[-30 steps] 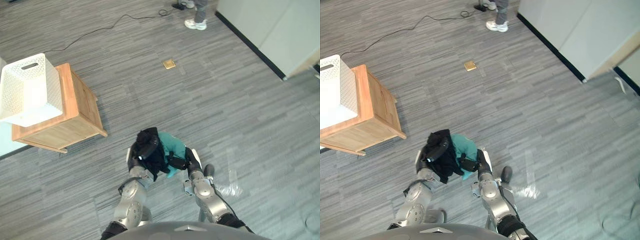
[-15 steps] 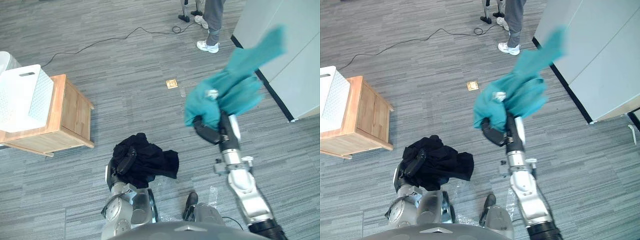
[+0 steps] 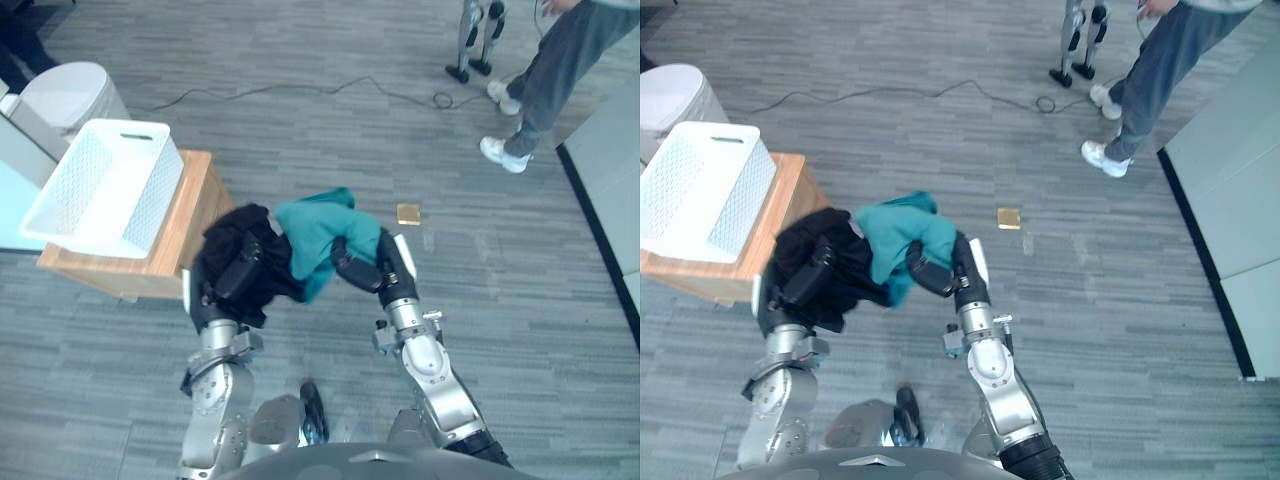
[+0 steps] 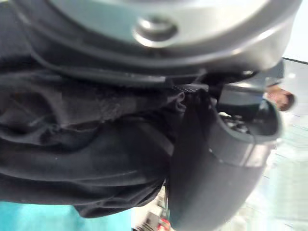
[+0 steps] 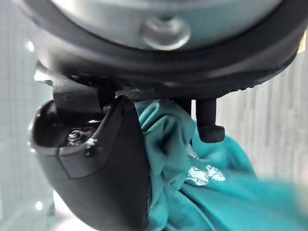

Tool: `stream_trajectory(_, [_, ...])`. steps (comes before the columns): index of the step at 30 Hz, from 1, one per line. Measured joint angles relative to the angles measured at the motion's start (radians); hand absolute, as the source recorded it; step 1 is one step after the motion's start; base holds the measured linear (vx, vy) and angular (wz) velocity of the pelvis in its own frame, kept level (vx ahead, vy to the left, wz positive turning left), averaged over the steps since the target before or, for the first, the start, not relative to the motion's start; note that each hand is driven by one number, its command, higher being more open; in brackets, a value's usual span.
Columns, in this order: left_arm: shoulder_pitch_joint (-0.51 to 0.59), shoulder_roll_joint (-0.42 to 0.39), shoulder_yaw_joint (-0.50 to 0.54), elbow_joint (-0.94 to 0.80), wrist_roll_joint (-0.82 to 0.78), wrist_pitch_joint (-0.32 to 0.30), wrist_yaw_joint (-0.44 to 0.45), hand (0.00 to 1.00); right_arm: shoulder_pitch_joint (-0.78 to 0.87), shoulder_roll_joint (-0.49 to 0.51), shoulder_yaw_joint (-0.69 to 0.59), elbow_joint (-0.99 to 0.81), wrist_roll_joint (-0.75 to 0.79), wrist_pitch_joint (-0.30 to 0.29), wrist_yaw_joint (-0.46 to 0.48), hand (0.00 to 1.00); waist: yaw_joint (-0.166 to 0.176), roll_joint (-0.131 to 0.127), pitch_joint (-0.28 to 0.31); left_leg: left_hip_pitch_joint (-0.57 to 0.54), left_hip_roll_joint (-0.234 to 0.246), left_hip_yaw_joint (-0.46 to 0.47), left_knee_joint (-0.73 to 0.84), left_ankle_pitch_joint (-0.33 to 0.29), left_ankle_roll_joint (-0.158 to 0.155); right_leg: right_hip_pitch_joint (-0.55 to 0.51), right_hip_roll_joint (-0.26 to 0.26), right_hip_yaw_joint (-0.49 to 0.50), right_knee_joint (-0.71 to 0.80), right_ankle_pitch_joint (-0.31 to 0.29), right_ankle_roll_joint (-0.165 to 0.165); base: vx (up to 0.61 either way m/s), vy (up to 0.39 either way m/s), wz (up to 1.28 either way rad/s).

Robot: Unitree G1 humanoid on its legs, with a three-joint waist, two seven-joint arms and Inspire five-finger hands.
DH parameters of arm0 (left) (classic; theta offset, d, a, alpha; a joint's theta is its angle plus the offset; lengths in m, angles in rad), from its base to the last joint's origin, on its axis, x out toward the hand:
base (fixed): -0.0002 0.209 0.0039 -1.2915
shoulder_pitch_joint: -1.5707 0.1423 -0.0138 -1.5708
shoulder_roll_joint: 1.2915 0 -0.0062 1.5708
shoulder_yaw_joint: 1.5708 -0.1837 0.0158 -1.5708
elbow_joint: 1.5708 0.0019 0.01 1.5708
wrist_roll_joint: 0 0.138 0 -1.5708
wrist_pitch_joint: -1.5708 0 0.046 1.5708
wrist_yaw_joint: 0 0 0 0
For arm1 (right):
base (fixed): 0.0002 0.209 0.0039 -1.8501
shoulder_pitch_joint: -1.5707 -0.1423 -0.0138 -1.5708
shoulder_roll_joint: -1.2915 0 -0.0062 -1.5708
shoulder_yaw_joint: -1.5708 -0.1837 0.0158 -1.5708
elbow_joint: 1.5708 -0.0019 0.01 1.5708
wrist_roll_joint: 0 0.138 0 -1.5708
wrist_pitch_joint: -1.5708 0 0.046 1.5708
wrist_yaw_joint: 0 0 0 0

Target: Tidy up the quilt and then pick up the clothes from the bed and put them into the laundry hamper

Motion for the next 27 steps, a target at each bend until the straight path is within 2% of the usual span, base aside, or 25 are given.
stream_trajectory(1, [-0.029, 0.011, 0.005, -0.015, 0.022, -0.016, -0.001, 0.0, -0.003, 0.005, -0.029, -0.011, 0.059, -0.005, 0.0, 0.0, -0.021, -0.003, -0.002, 0.031, -0.004, -0.026, -0.032, -0.001, -0.011, -0.05, 0.037, -0.002, -0.098, -0.015, -0.025, 0.34, -0.049, 0.39])
stream_trajectory(3, [-0.055, 0.012, 0.007, -0.013, 0.019, -0.021, -0.006, 0.0, -0.011, 0.001, -0.049, -0.01, 0.109, -0.005, 0.003, 0.0, -0.032, -0.003, -0.002, 0.059, -0.002, -0.047, -0.049, -0.011, -0.031, -0.089, 0.085, 0.0, -0.248, -0.03, -0.052, 0.37, -0.12, 0.34])
stream_trajectory(4, [-0.062, 0.01, 0.009, -0.006, 0.009, -0.022, -0.014, 0.0, -0.019, -0.009, -0.052, -0.007, 0.145, -0.005, 0.011, 0.0, -0.048, -0.001, -0.001, 0.076, 0.008, -0.066, -0.055, -0.024, -0.054, -0.114, 0.137, 0.014, -0.404, -0.028, -0.059, 0.42, -0.211, 0.44])
stream_trajectory(5, [-0.071, 0.009, 0.009, 0.016, -0.025, -0.023, -0.033, 0.0, -0.022, -0.024, -0.052, -0.007, 0.163, -0.004, 0.023, 0.0, -0.063, 0.004, 0.0, 0.094, 0.025, -0.087, -0.057, -0.038, -0.079, -0.136, 0.195, 0.054, -0.566, -0.003, -0.05, 0.37, -0.211, 0.5])
stream_trajectory(6, [-0.081, 0.009, 0.009, 0.04, -0.038, -0.023, -0.045, 0.0, -0.022, -0.031, -0.052, -0.006, 0.177, -0.003, 0.027, 0.0, -0.068, 0.006, 0.001, 0.105, 0.034, -0.098, -0.058, -0.046, -0.092, -0.146, 0.216, 0.073, -0.64, 0.032, -0.059, 0.39, -0.256, 0.64])
stream_trajectory(7, [-0.097, 0.01, 0.01, 0.09, -0.083, -0.022, -0.064, 0.0, -0.023, -0.037, -0.051, -0.005, 0.19, 0.002, 0.035, 0.0, -0.082, 0.005, 0.0, 0.132, 0.05, -0.125, -0.058, -0.066, -0.125, -0.16, 0.241, 0.115, -0.767, 0.113, -0.063, 0.42, -0.316, 0.64])
stream_trajectory(8, [-0.098, 0.01, 0.013, 0.122, -0.11, -0.018, -0.074, 0.0, -0.022, -0.039, -0.051, -0.005, 0.19, 0.002, 0.04, 0.0, -0.093, -0.001, -0.003, 0.158, 0.057, -0.141, -0.057, -0.086, -0.155, -0.164, 0.246, 0.149, -0.848, 0.177, -0.055, 0.55, -0.448, 0.8])
stream_trajectory(9, [-0.091, 0.014, 0.014, 0.156, -0.119, -0.013, -0.077, 0.0, -0.021, -0.038, -0.049, -0.006, 0.189, 0.002, 0.045, 0.0, -0.104, -0.023, -0.015, 0.196, 0.058, -0.158, -0.055, -0.12, -0.2, -0.155, 0.239, 0.199, -0.936, 0.248, -0.05, 0.5, -0.438, 0.68])
stream_trajectory(10, [-0.088, 0.021, 0.013, 0.17, -0.131, -0.006, -0.081, 0.0, -0.019, -0.04, -0.051, -0.007, 0.189, 0.002, 0.046, 0.0, -0.107, -0.03, -0.019, 0.219, 0.063, -0.171, -0.051, -0.144, -0.214, -0.143, 0.227, 0.202, -0.938, 0.339, -0.064, 0.53, -0.467, 0.56])
stream_trajectory(11, [-0.099, -0.009, 0.012, 0.217, -0.136, 0.011, -0.092, 0.0, -0.031, -0.065, -0.061, -0.004, 0.185, 0.006, 0.046, 0.0, -0.095, 0.031, -0.015, 0.249, 0.124, -0.178, -0.033, -0.182, -0.247, -0.133, 0.273, 0.162, -0.875, 0.412, -0.1, 0.5, -0.437, 0.52])
stream_trajectory(12, [-0.105, -0.022, 0.003, 0.231, -0.135, 0.04, -0.109, 0.0, -0.042, -0.068, -0.084, -0.007, 0.17, 0.015, 0.045, 0.0, -0.101, 0.061, -0.016, 0.245, 0.165, -0.171, -0.03, -0.149, -0.277, -0.138, 0.289, 0.142, -0.821, 0.357, -0.122, 0.48, -0.401, 0.45])
stream_trajectory(13, [-0.104, -0.026, 0.0, 0.231, -0.134, 0.052, -0.121, 0.0, -0.044, -0.066, -0.094, -0.007, 0.17, 0.019, 0.042, 0.0, -0.104, 0.064, -0.016, 0.249, 0.172, -0.173, -0.031, -0.119, -0.275, -0.142, 0.288, 0.136, -0.789, 0.327, -0.127, 0.42, -0.365, 0.6])
stream_trajectory(14, [-0.089, -0.044, -0.005, 0.23, -0.131, 0.064, -0.149, 0.0, -0.035, -0.067, -0.109, -0.007, 0.168, 0.019, 0.04, 0.0, -0.106, 0.071, -0.016, 0.251, 0.195, -0.184, 0.013, -0.073, -0.278, -0.12, 0.287, 0.108, -0.744, 0.263, -0.134, 0.3, -0.276, 0.47])
stream_trajectory(15, [-0.084, -0.053, -0.005, 0.23, -0.131, 0.064, -0.158, 0.0, -0.03, -0.067, -0.112, -0.007, 0.166, 0.019, 0.04, 0.0, -0.108, 0.073, -0.015, 0.233, 0.208, -0.193, 0.07, -0.065, -0.272, -0.099, 0.287, 0.095, -0.741, 0.246, -0.137, 0.41, -0.376, 0.58])
stream_trajectory(16, [-0.075, -0.07, -0.005, 0.23, -0.131, 0.065, -0.167, 0.0, -0.025, -0.067, -0.113, -0.007, 0.157, 0.02, 0.039, 0.0, -0.104, 0.078, -0.012, 0.178, 0.232, -0.206, 0.228, -0.032, -0.257, -0.052, 0.288, 0.076, -0.749, 0.217, -0.139, 0.31, -0.283, 0.4])
stream_trajectory(17, [-0.071, -0.077, -0.004, 0.229, -0.131, 0.065, -0.17, 0.0, -0.024, -0.067, -0.112, -0.006, 0.145, 0.02, 0.039, 0.0, -0.102, 0.081, -0.011, 0.152, 0.241, -0.211, 0.296, -0.01, -0.251, -0.028, 0.288, 0.07, -0.759, 0.209, -0.139, 0.34, -0.292, 0.48])
stream_trajectory(18, [-0.053, -0.094, -0.004, 0.227, -0.131, 0.065, -0.174, 0.0, -0.024, -0.074, -0.099, -0.007, 0.13, 0.02, 0.04, 0.0, -0.093, 0.092, -0.003, 0.08, 0.272, -0.226, 0.497, 0.079, -0.248, 0.054, 0.289, 0.052, -0.802, 0.195, -0.144, 0.23, -0.179, 0.4])
stream_trajectory(19, [-0.04, -0.108, -0.013, 0.222, -0.131, 0.065, -0.177, 0.0, -0.025, -0.088, -0.091, -0.01, 0.129, 0.019, 0.04, 0.0, -0.072, 0.102, -0.004, 0.013, 0.308, -0.206, 0.64, 0.06, -0.245, 0.109, 0.289, 0.032, -0.833, 0.171, -0.153, 0.22, -0.155, 0.44])
stream_trajectory(20, [-0.038, -0.11, -0.02, 0.216, -0.131, 0.065, -0.178, 0.0, -0.027, -0.095, -0.088, -0.01, 0.129, 0.019, 0.04, 0.0, -0.066, 0.104, -0.002, -0.025, 0.325, -0.184, 0.685, 0.046, -0.228, 0.132, 0.289, 0.021, -0.847, 0.165, -0.155, 0.21, -0.127, 0.47])
stream_trajectory(21, [-0.035, -0.11, -0.032, 0.202, -0.131, 0.065, -0.179, 0.0, -0.036, -0.107, -0.082, -0.01, 0.126, 0.019, 0.04, 0.0, -0.053, 0.11, -0.004, -0.09, 0.355, -0.117, 0.712, 0.01, -0.205, 0.171, 0.287, -0.002, -0.879, 0.16, -0.154, 0.22, -0.093, 0.55])
stream_trajectory(23, [-0.018, -0.109, -0.042, 0.157, -0.131, 0.064, -0.181, 0.0, -0.045, -0.107, -0.081, -0.011, 0.098, 0.019, 0.04, 0.0, -0.046, 0.114, -0.007, -0.161, 0.375, 0.01, 0.648, -0.036, -0.168, 0.212, 0.285, -0.044, -0.923, 0.163, -0.155, 0.24, -0.051, 0.69])
stream_trajectory(24, [-0.006, -0.109, -0.049, 0.13, -0.131, 0.064, -0.189, 0.0, -0.045, -0.11, -0.084, -0.01, 0.093, 0.019, 0.04, 0.0, -0.047, 0.114, -0.007, -0.175, 0.374, 0.15, 0.532, -0.051, -0.156, 0.249, 0.276, -0.097, -0.951, 0.168, -0.133, 0.22, 0.005, 0.79])
stream_trajectory(25, [-0.006, -0.108, -0.052, 0.127, -0.131, 0.064, -0.189, 0.0, -0.045, -0.115, -0.087, -0.011, 0.092, 0.019, 0.039, 0.0, -0.049, 0.115, -0.007, -0.168, 0.372, 0.226, 0.473, -0.047, -0.148, 0.263, 0.272, -0.121, -0.957, 0.167, -0.124, 0.28, 0.027, 1.1])
stream_trajectory(26, [-0.006, -0.11, -0.06, 0.127, -0.131, 0.064, -0.191, 0.0, -0.045, -0.131, -0.099, -0.012, 0.091, 0.019, 0.039, 0.0, -0.054, 0.116, -0.008, -0.146, 0.371, 0.379, 0.35, -0.01, -0.099, 0.29, 0.269, -0.166, -0.966, 0.165, -0.106, 0.27, 0.053, 1.08])
stream_trajectory(27, [-0.005, -0.106, -0.067, 0.125, -0.131, 0.065, -0.192, 0.0, -0.045, -0.143, -0.113, -0.012, 0.09, 0.019, 0.039, 0.0, -0.054, 0.126, -0.015, -0.128, 0.354, 0.442, 0.254, 0.029, -0.047, 0.31, 0.269, -0.198, -0.964, 0.152, -0.085, 0.33, 0.088, 1.18])
